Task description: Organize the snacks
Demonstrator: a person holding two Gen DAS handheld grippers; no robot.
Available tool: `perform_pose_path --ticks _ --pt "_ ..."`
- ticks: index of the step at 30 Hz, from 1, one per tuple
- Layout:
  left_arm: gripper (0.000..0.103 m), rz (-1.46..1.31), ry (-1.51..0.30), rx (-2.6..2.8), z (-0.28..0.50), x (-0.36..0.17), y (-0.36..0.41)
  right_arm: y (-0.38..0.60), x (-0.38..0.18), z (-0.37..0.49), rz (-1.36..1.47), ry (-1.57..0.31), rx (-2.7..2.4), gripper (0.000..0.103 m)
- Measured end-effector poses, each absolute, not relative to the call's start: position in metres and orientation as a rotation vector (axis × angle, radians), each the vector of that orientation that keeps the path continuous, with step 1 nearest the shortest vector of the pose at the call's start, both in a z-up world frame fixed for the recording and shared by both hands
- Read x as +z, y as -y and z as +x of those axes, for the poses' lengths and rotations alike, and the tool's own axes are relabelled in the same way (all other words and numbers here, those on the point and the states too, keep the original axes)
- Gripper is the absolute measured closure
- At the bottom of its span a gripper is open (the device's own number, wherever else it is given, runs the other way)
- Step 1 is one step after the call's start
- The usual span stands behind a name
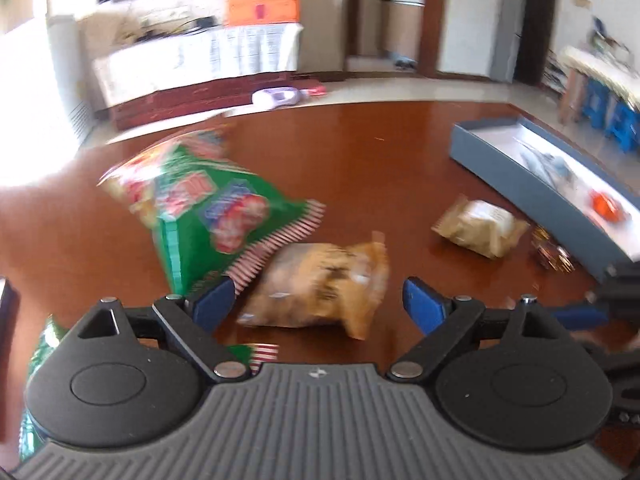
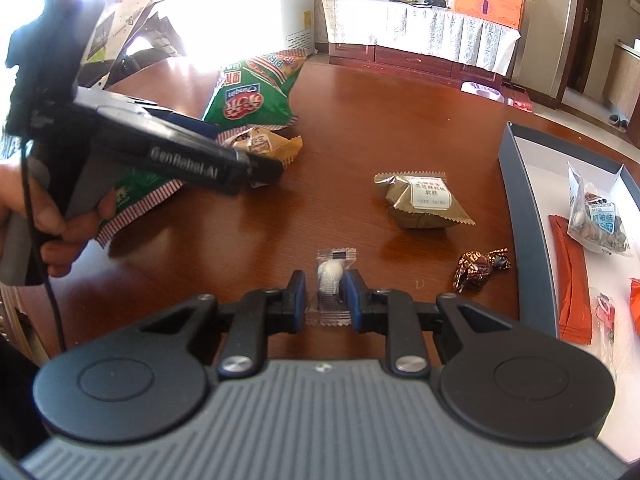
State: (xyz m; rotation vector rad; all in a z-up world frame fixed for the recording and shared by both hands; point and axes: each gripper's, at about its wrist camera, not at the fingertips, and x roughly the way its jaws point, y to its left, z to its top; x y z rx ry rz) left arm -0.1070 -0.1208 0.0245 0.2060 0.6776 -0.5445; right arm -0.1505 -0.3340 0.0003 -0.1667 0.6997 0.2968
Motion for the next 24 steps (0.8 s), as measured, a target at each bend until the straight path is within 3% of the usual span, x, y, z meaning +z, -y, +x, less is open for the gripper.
perform_pose_path --ticks 8,16,17,20,24 --pt "0.009 0.245 -0.685 -0.520 -0.108 0.020 0.136 0.334 -0.003 -0.150 -0.171 -0.689 0.282 0.071" --pt "0.008 0.216 -0.741 -0.539 -0.100 0.012 0.135 0.330 -0.003 -0.149 -0.186 -0.690 0.281 0.070" --pt "0.010 0.218 -0.737 -0.546 -0.101 0.012 0.137 0.330 -0.002 -0.150 -0.184 -0.693 0.284 0.074" --pt "0.035 0.213 -0.717 -0.578 -0.105 0.015 0.141 0.328 0.000 -0.152 -0.199 -0.696 0.280 0.081" --pt "0.040 0.218 -0.705 -0.568 -0.108 0.014 0.150 0.328 0.002 -0.152 -0.197 -0.708 0.279 0.084"
